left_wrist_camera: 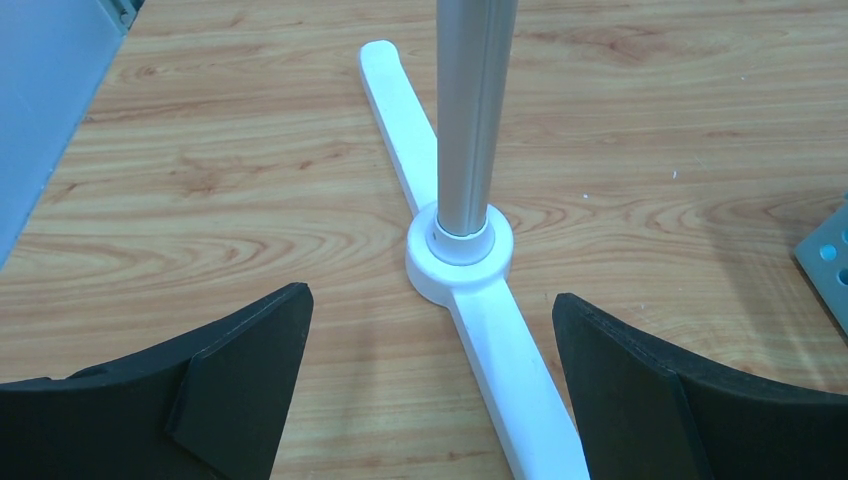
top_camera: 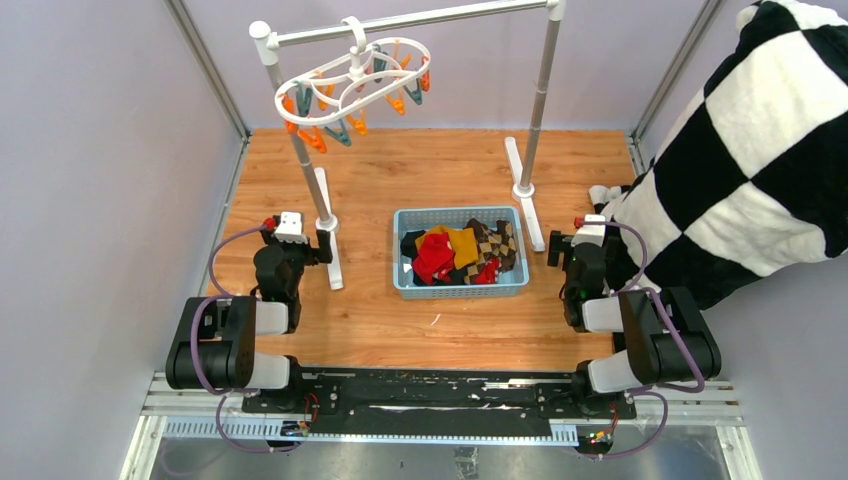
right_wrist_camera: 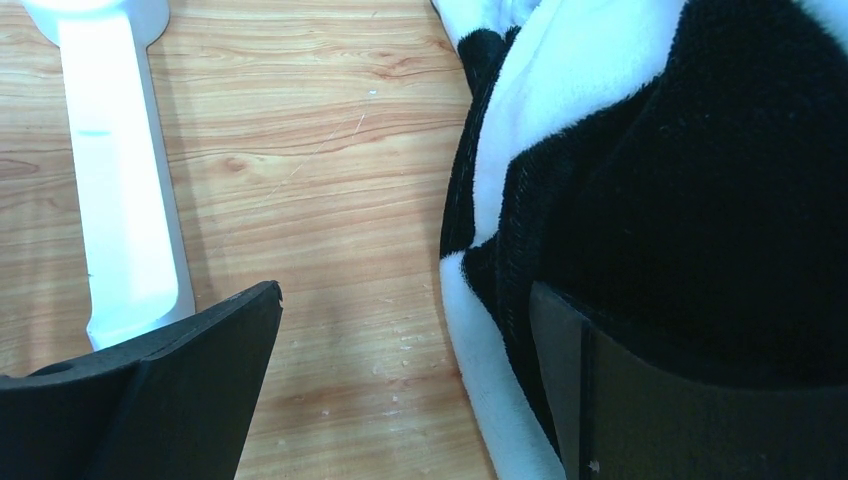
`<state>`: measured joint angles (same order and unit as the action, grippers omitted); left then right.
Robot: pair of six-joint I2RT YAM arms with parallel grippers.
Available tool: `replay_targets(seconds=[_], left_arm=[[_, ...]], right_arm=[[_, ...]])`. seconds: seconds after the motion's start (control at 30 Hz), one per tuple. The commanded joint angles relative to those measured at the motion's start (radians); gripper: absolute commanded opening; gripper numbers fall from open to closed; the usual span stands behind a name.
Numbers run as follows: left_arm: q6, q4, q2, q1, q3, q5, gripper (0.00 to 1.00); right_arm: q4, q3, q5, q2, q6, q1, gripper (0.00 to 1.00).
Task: Remove the socks clipped to the hanger
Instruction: Reset both arms
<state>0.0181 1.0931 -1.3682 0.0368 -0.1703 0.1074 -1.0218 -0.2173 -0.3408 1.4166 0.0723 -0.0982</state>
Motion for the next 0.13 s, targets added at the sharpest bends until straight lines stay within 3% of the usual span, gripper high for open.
replay_targets(seconds=[0.0,0.1], left_arm=[[0.016,-0.004,-0.007,-0.015,-0.022,-0.030,1.00],[0.020,-0.012,-0.006,-0.021,-0.023,-0.041,1.00]], right_arm=[[0.002,-0.010,0.002,-0.011,0.009,0.006,1.00],[0.002,-0.010,0.001,-0.011,0.009,0.006,1.00]])
